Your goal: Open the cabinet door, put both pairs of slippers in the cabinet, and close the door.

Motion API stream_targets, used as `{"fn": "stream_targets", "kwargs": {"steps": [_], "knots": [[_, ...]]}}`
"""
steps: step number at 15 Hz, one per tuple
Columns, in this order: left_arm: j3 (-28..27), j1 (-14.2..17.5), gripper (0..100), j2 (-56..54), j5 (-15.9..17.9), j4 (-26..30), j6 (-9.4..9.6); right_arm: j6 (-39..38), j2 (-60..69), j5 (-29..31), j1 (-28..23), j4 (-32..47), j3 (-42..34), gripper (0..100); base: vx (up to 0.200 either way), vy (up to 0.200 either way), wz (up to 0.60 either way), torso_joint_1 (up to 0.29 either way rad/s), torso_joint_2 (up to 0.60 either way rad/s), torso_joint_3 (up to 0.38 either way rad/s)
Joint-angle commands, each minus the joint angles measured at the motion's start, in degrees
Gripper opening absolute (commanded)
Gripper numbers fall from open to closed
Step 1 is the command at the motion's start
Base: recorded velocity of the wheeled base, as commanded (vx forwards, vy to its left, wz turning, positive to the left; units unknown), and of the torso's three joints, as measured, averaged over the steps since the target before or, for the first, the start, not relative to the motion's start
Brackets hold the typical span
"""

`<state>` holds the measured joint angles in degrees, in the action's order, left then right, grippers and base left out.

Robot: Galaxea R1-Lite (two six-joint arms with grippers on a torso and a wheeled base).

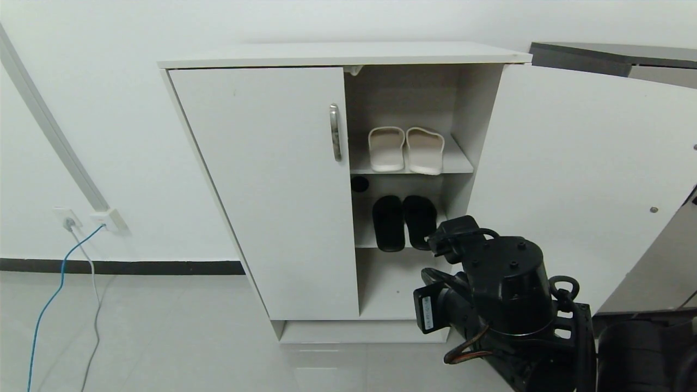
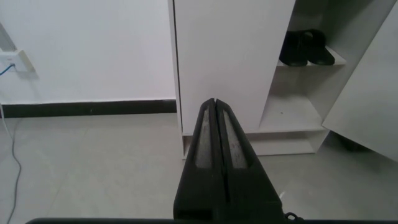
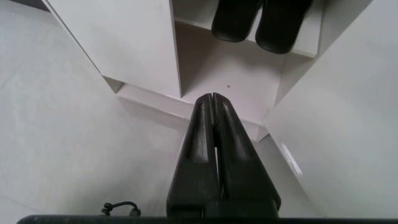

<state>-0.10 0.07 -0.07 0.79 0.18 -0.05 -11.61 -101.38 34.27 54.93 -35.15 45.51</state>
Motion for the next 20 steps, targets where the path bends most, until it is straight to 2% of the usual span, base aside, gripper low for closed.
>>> {"fn": "stream_targets", "kwargs": {"steps": [1,7,10,20], "knots": [[0.01,0.01,0,0.07,0.00,-0.01,-0.04,0.00,-0.14,0.01,0.00,-0.01,-0.07,0,0.000,0.000,0.00,0.000,0.00,0.000],[0.01,0.01,0,0.07,0.00,-0.01,-0.04,-0.08,-0.22,0.01,0.00,-0.01,-0.16,0,0.000,0.000,0.00,0.000,-0.02,-0.026],[0.01,0.01,0,0.07,0.00,-0.01,-0.04,-0.08,-0.22,0.01,0.00,-0.01,-0.42,0,0.000,0.000,0.00,0.001,-0.17,-0.326],[0.01,0.01,0,0.07,0.00,-0.01,-0.04,0.00,-0.66,0.01,0.00,-0.01,-0.42,0,0.000,0.000,0.00,0.083,-0.48,-0.362]]}}
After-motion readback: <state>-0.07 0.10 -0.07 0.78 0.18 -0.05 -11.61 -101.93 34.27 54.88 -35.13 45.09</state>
